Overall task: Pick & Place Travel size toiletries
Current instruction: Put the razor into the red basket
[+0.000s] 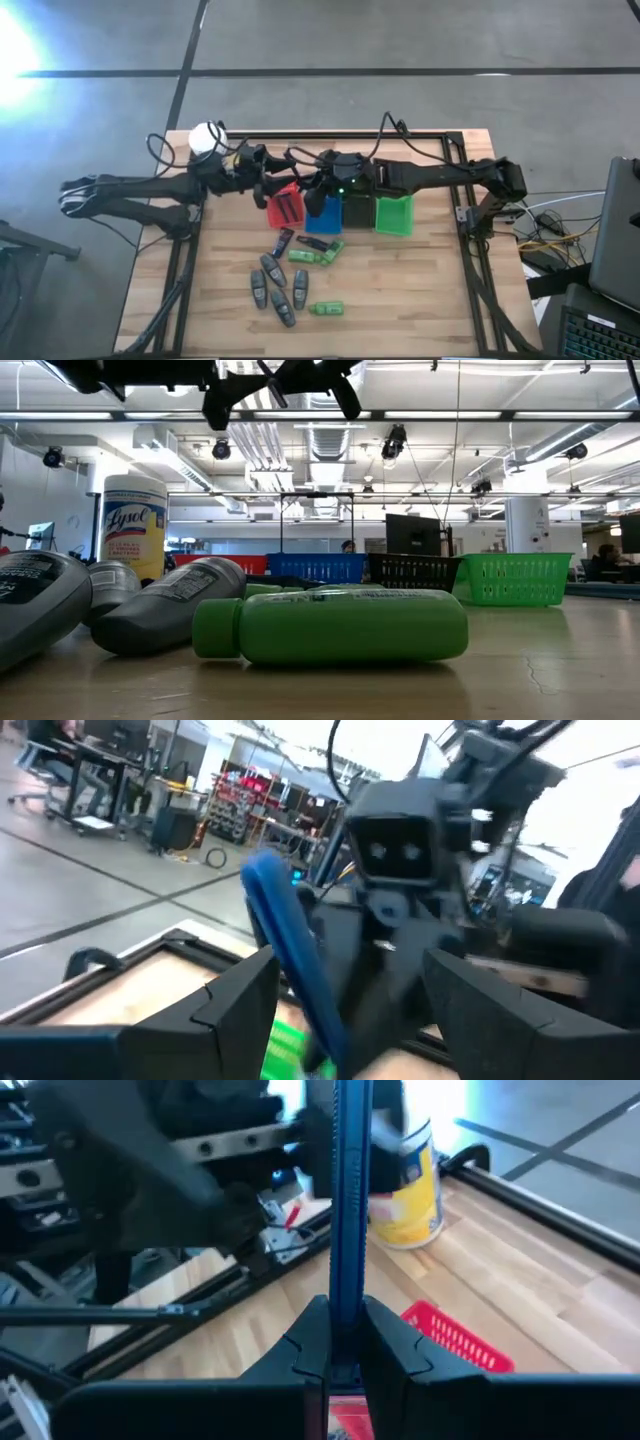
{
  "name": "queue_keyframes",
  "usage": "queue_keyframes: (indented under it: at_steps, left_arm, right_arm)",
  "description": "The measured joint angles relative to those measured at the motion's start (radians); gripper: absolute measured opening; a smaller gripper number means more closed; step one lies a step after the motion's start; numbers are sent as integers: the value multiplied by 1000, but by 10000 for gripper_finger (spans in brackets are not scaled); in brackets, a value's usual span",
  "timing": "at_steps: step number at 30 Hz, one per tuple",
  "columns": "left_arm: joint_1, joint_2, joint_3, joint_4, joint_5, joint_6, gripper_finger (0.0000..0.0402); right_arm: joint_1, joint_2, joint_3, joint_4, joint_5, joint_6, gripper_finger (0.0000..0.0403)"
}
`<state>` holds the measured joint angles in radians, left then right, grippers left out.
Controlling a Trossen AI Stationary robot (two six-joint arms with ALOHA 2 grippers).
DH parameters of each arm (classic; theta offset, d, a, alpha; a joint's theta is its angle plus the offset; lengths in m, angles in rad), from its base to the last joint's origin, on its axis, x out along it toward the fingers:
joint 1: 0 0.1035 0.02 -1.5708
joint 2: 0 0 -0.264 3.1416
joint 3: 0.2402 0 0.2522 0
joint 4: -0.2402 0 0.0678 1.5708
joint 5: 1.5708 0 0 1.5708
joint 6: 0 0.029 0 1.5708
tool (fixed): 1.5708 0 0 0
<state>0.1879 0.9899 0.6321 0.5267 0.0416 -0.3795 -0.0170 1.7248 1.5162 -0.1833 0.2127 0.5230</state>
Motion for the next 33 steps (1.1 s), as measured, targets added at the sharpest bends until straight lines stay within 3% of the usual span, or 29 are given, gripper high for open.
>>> queue_keyframes:
  at_steps: [5, 9, 22, 26, 29, 33]
  left_arm:
    - [0, 56, 25, -4, -7, 12, 247]
    - [0, 62, 40, 0, -8, 23, 223]
    - [0, 41, 40, -43, -22, 59, 39]
    - [0, 40, 48, -86, -21, 87, 35]
    - [1, 38, 57, -160, -86, 84, 35]
    - [46, 42, 71, -462, -232, -127, 35]
  right_arm:
    - [7, 0, 0, 4, -1, -5, 25]
    - [6, 0, -1, 0, 1, -6, 25]
    - [6, 0, -5, -3, 14, -23, 32]
    - [6, 1, -6, -7, 14, -33, 38]
    - [4, 3, -6, -24, 9, -24, 59]
    - [6, -9, -4, -86, -8, 32, 107]
